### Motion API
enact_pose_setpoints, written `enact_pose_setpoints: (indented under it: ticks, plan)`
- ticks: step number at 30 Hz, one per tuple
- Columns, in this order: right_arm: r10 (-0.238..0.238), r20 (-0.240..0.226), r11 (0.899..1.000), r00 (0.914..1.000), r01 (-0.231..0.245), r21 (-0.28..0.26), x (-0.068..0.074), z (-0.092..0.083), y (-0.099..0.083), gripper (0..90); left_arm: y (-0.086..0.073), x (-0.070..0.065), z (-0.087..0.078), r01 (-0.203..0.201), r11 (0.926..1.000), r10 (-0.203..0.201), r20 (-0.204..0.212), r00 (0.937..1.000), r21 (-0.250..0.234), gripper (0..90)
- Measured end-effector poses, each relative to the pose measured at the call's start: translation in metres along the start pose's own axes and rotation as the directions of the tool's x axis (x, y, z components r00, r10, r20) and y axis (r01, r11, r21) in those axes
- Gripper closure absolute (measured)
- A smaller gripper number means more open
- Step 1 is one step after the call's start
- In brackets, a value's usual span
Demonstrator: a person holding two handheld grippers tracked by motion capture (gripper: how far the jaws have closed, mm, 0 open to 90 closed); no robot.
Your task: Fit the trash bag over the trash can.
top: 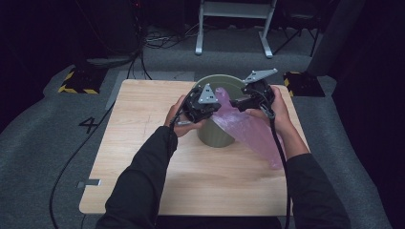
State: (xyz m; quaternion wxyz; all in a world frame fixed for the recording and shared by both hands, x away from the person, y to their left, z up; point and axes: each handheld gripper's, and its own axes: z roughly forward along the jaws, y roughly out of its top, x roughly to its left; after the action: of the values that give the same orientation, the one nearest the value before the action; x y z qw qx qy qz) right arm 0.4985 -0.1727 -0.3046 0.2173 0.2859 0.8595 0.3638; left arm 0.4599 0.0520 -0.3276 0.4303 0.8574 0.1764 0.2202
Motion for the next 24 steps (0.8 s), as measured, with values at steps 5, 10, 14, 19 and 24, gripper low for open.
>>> enact_pose_setpoints:
  ticks: [5,10,14,19,24]
  plan:
    - [-0.007,-0.005,0.999,1.0,0.006,-0.044,0.001,-0.014,-0.005,24.8,-0.004,0.006,0.002,0.032,0.9994,-0.032,0.005,0.9995,-0.008,89.7]
    - [0.0,-0.029,0.994,0.9996,-0.003,-0.107,-0.001,-0.036,-0.016,21.4,-0.005,0.007,0.005,0.033,0.9994,-0.033,0.001,0.9994,0.001,89.8]
    - [-0.033,-0.042,0.991,0.9986,0.027,-0.129,0.005,-0.051,-0.032,18.9,-0.005,0.008,0.004,0.042,0.9991,-0.042,-0.003,0.9991,-0.01,89.7]
    - [-0.073,-0.06,0.989,0.9955,0.065,-0.135,0.019,-0.063,-0.066,16.8,-0.006,0.009,0.003,0.053,0.9984,-0.053,-0.006,0.9986,-0.017,89.7]
    - [-0.143,-0.019,0.985,0.9895,0.141,-0.101,0.044,-0.062,-0.1,16.9,-0.005,0.01,0.003,0.053,0.9985,-0.053,-0.013,0.9985,-0.013,89.7]
